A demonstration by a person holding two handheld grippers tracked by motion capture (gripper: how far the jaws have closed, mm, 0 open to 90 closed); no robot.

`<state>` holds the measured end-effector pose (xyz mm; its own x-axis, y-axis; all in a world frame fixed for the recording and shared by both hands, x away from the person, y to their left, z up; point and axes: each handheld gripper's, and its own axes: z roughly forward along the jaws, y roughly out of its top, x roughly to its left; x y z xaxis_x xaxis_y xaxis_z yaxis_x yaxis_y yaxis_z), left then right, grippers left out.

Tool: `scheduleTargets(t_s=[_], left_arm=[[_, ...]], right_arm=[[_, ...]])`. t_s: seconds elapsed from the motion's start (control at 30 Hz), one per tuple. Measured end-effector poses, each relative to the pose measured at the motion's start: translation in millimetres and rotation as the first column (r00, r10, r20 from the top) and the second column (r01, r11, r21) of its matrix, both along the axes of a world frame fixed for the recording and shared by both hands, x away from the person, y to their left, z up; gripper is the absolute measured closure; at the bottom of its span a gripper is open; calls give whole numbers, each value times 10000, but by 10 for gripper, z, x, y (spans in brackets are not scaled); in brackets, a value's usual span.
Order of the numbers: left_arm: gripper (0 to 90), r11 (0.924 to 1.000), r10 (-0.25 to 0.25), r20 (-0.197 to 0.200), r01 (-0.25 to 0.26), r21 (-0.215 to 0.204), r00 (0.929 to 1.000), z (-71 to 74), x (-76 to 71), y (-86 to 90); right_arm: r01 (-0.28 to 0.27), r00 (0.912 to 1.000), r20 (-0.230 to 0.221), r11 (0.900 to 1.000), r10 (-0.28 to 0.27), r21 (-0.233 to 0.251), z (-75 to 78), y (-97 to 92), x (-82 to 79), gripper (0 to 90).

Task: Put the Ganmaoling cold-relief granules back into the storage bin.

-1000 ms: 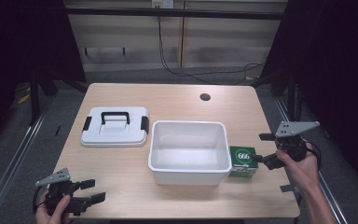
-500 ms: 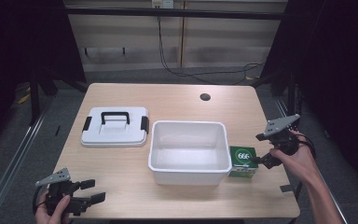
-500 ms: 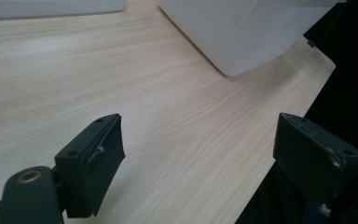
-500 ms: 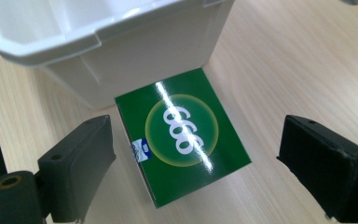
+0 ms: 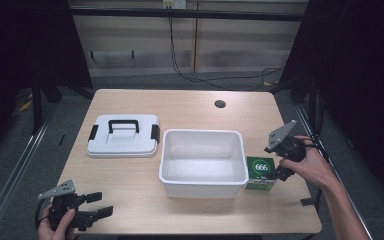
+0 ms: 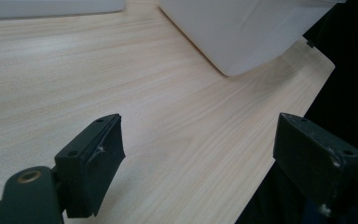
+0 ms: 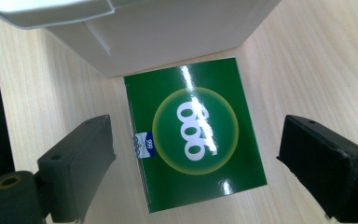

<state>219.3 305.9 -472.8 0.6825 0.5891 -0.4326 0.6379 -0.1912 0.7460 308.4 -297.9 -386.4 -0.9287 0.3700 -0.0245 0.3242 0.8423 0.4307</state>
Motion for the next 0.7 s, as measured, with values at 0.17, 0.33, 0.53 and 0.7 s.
scheduleTargets(t_s=[0.17,0.33,0.53,0.7], left_arm=[[160,10000,3,-10,-3,-5,10000,-1,1,4],[161,10000,-18,-20,18,8,10000,-2,2,2],[161,10000,-36,-11,36,-5,10000,2,1,2],[160,10000,-58,-27,58,33,10000,-4,6,5]], right_arm=[[-675,9976,-206,9963,665,-530,-37,92,22,93],[-783,9964,-383,9930,752,-880,-78,108,23,94],[-1038,9942,-433,9834,984,-1489,-101,146,43,94],[-1321,9903,-687,9724,1209,-1922,-158,206,88,94]])
